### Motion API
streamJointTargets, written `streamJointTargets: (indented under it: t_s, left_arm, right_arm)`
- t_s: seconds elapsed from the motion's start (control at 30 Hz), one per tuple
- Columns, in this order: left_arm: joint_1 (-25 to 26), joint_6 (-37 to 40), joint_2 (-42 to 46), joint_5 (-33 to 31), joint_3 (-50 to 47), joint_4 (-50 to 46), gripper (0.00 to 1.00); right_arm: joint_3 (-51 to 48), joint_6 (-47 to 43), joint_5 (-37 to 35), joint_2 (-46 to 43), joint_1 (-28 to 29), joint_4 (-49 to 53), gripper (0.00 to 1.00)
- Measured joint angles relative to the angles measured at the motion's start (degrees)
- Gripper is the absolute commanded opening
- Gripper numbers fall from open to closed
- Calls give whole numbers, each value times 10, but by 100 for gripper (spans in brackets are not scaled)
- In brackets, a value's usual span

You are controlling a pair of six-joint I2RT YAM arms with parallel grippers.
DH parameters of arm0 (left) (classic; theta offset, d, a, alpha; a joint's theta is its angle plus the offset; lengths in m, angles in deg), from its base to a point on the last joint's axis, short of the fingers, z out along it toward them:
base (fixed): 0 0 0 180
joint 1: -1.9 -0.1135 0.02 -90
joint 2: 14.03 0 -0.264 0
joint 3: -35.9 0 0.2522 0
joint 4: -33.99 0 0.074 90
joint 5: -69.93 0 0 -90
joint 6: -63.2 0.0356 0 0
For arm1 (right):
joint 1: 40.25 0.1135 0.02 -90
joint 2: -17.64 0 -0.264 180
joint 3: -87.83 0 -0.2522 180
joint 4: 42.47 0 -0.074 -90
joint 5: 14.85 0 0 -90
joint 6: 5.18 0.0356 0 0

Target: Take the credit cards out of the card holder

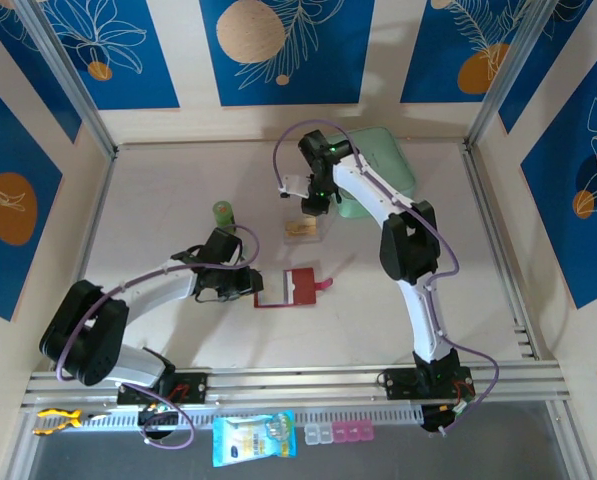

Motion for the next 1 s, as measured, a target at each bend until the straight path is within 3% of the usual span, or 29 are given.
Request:
streamJointTargets:
  t_s: [0.1,0.27,1.0]
  left_arm:
    - [0,0,2,0,0,-1,33]
    - [0,0,2,0,0,-2,33]
    - [0,0,2,-2,0,-2,33]
  right_arm:
    - [-6,15,0,-12,2,-26,6]
    - [-33,30,0,-12,11,-65,5]
    - [-101,37,3,-9,24,-105,16]
